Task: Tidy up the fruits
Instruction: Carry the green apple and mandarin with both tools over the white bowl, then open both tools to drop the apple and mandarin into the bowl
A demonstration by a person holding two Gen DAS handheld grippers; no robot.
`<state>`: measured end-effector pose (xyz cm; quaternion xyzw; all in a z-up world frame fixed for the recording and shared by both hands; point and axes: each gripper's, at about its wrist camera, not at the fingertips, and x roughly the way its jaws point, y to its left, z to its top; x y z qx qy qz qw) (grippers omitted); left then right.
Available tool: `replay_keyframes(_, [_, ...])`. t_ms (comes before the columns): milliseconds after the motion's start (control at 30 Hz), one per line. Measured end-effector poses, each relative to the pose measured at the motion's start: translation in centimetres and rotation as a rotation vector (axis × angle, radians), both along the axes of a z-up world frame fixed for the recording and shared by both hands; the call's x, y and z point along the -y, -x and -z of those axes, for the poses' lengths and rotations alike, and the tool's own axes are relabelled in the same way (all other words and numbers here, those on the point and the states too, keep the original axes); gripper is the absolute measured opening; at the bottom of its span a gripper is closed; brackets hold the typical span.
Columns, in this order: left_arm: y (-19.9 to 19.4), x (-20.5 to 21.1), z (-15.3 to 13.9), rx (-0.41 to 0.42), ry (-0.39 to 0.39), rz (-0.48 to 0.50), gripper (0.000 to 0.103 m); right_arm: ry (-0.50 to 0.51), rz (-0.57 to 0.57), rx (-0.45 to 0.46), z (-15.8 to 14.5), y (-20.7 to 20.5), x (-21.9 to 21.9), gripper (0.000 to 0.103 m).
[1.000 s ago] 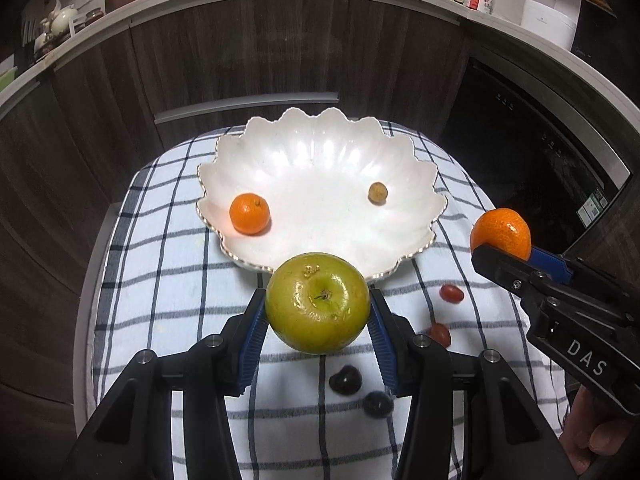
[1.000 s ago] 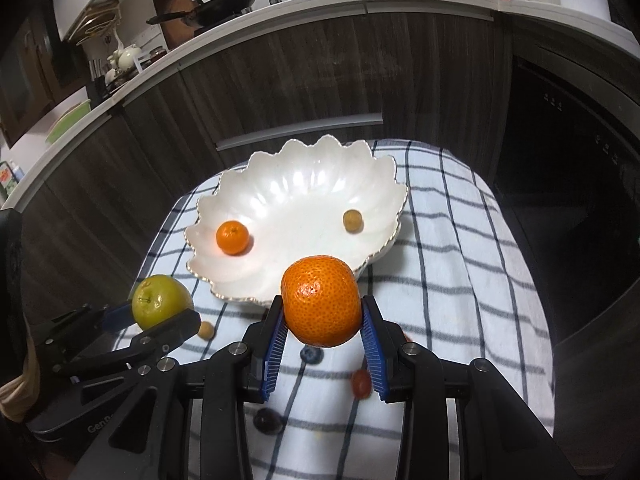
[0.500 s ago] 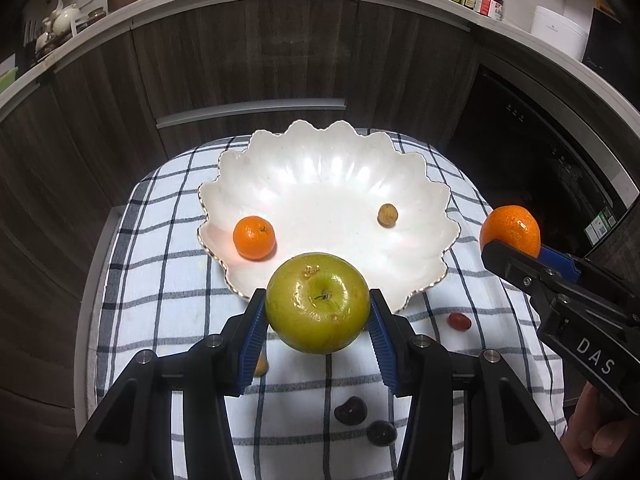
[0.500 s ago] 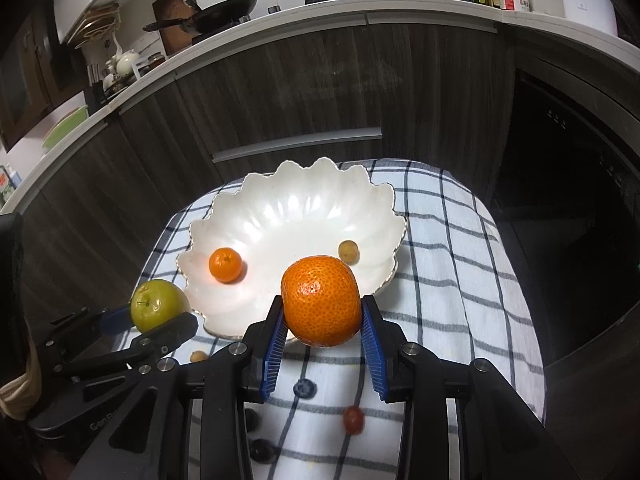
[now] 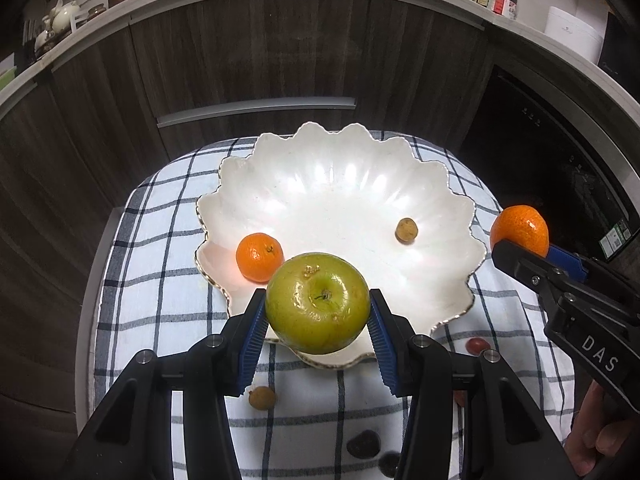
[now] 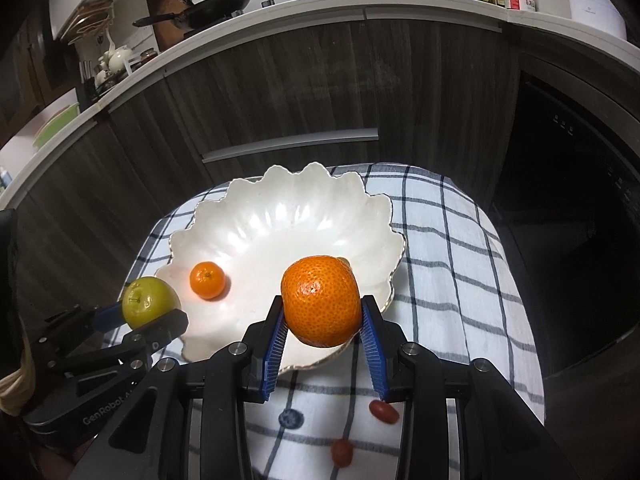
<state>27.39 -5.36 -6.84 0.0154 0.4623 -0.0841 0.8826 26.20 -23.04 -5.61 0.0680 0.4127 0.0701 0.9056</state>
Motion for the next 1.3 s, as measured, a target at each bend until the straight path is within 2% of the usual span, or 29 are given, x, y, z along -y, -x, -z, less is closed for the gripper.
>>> replay_keyframes(1100, [-2.4,-0.5,3.0,-0.079,-0.007,-0.003,0.048,0.036,-0.015,-0.064,2.8,-3.1,-0.9,0.038])
replay_keyframes(1167, [-2.3,-0.5,3.0,-0.077,-0.007,-0.006,0.052,0.039,-0.013,-0.066,2.8,-3.0,-0.9,0.038])
replay_keyframes(1233, [-2.1,-0.5,2.5,-0.046,-0.022,-0.017,0.073,0.040,-0.011,-0.070,2.8,-3.0,-0.9,0.038])
replay_keyframes(1300, [-1.9,-0.6,2.1,-0.022,-0.035,-0.031,0.082,0.044,-0.014,-0.074,2.9,-3.1,-0.9,0.042])
